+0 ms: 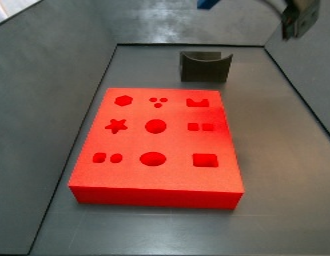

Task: Pick up the rectangle object. Move up. Place the rectangle object on the fixture. Regrasp the rectangle object. Move to above the board. Insert the rectangle object.
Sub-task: Move to above the board.

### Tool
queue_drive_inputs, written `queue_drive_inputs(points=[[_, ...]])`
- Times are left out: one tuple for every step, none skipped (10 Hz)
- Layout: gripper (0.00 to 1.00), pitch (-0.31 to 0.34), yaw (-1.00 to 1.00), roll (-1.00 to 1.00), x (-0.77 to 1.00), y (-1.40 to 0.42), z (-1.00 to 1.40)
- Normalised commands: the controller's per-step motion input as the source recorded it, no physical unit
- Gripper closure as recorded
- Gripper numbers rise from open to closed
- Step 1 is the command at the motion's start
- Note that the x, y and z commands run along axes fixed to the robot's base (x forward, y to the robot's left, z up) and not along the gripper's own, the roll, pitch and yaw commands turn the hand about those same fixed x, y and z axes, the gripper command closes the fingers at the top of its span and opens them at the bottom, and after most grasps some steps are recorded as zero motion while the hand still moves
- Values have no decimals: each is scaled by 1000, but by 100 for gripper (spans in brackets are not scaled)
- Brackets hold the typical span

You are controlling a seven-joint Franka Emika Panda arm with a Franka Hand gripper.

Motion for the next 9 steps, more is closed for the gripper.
queue_drive_inputs(points=[[100,-14,128,-17,41,-31,1000],[100,-18,87,-21,39,-32,1000],[100,-13,68,-23,36,-31,1000],[100,4,36,-29,31,-26,826],[100,24,23,-32,24,-21,657],[100,49,13,-37,21,-19,433],[100,64,13,-39,21,-17,319],[100,-75,-70,-1000,-713,-1000,221],[100,-81,-69,-1000,-716,-1000,206]])
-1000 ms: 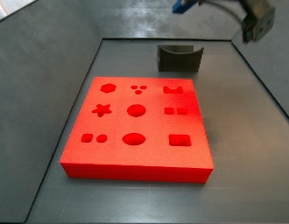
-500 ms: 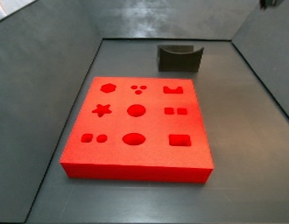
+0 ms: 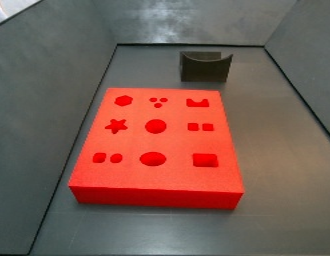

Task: Pick up the rectangle object. Move up. Place the rectangle object on the fixture. Regrasp the rectangle object. Move to above the board. Insert the rectangle object.
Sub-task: Move to above the board.

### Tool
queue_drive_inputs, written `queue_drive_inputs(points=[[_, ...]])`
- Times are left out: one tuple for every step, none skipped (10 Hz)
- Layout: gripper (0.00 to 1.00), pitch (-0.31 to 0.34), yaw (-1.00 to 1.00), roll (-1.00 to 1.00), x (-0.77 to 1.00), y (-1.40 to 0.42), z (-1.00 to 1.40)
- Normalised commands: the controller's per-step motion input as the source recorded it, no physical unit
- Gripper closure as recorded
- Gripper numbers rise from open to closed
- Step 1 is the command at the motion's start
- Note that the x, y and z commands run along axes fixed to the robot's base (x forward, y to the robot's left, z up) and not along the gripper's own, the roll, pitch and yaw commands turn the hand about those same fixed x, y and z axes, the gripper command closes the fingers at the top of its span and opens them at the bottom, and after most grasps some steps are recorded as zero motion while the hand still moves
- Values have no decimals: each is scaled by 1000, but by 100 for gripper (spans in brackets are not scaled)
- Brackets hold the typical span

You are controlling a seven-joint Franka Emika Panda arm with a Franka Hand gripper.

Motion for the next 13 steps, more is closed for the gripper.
queue_drive_inputs(points=[[100,-99,-68,-1000,-763,-1000,228],[100,-108,-70,-1000,-800,-1000,204],[100,-113,-76,-1000,-810,-1000,213],[100,-115,-80,-1000,-838,-1000,215],[100,-114,-84,-1000,-871,-1000,207],[100,-115,-94,-1000,-622,-658,145],[100,-113,-99,-1000,-402,-374,82],[100,-101,-100,-1000,-212,-151,34],[100,-99,-103,-1000,-163,-103,29],[100,-103,-104,-1000,-117,-52,12],[100,-91,-80,-842,-83,-9,5],[100,-67,-40,-546,-65,13,3],[100,-59,-36,-419,-53,13,-2]])
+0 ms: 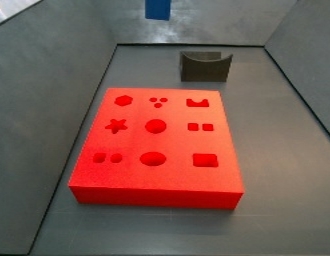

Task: Pick up the rectangle object. Move up. Place the rectangle object on the fixture. Regrasp the rectangle object. Move to above the board. Insert the rectangle object.
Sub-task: Move to above the board, then insert the rectangle object.

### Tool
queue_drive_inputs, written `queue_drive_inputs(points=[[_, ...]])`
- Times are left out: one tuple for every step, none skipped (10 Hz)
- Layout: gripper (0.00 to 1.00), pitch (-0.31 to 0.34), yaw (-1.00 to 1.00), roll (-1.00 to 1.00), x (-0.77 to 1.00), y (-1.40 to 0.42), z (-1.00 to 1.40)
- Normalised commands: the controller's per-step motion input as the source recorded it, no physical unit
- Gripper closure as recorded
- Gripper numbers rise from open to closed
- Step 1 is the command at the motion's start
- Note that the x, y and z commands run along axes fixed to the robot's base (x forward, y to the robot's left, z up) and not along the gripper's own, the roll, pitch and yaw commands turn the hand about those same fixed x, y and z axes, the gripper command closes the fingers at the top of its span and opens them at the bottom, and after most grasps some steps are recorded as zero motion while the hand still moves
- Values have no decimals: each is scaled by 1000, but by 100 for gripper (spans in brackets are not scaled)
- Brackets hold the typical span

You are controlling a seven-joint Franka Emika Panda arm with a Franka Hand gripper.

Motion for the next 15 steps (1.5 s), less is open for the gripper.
queue_drive_inputs(points=[[100,-35,-22,-246,-38,7,-1],[100,0,-17,-24,29,0,0],[100,-21,0,0,0,0,0],[100,-10,0,0,0,0,0],[100,-10,0,0,0,0,0],[100,-10,0,0,0,0,0],[100,-20,0,0,0,-14,0],[100,-40,0,0,0,-26,-120],[100,-90,0,-1,89,-154,-543],[100,-170,40,-43,83,-409,-774],[100,-280,203,-81,94,-546,-566],[100,-211,251,-79,180,-540,-663],[100,-106,143,-123,291,-557,-697],[100,-26,29,-186,554,-469,-646],[100,0,0,-180,780,-434,-620]])
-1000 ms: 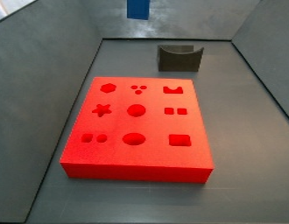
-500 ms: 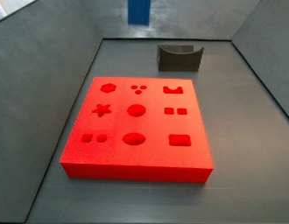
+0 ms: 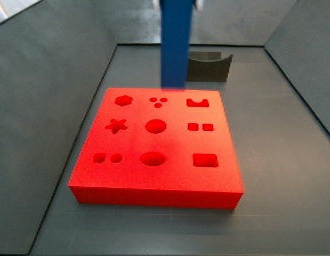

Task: Pick up the rectangle object. Move up. Place the rectangle object on the fixture. Regrasp the rectangle object. Move to above the board. Insert the rectangle object.
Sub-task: Insert the rectangle object.

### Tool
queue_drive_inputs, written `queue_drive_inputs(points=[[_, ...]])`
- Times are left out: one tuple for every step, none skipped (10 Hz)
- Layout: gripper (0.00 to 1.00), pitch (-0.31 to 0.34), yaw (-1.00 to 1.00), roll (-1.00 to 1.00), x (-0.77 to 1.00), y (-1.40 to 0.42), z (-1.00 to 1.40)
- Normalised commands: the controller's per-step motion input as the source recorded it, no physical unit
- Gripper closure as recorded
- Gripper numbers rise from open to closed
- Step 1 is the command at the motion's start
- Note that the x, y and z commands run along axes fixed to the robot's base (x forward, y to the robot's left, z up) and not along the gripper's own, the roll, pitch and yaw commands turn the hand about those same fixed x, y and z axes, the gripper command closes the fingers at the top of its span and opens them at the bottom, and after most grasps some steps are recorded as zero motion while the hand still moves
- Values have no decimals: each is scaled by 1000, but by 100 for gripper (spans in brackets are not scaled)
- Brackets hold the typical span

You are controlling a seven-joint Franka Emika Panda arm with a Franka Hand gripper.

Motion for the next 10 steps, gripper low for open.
queue_drive_inputs(points=[[100,0,0,-133,846,-443,-563],[100,0,0,-110,869,-446,-551],[100,50,0,0,663,-497,-337],[100,49,0,0,654,-457,-329],[100,31,0,0,623,-426,-351],[100,43,0,0,557,-363,-254],[100,0,0,0,249,-220,-100],[100,0,0,0,217,-100,-200],[100,-3,0,0,77,-11,-311],[100,-33,49,0,0,0,-157]])
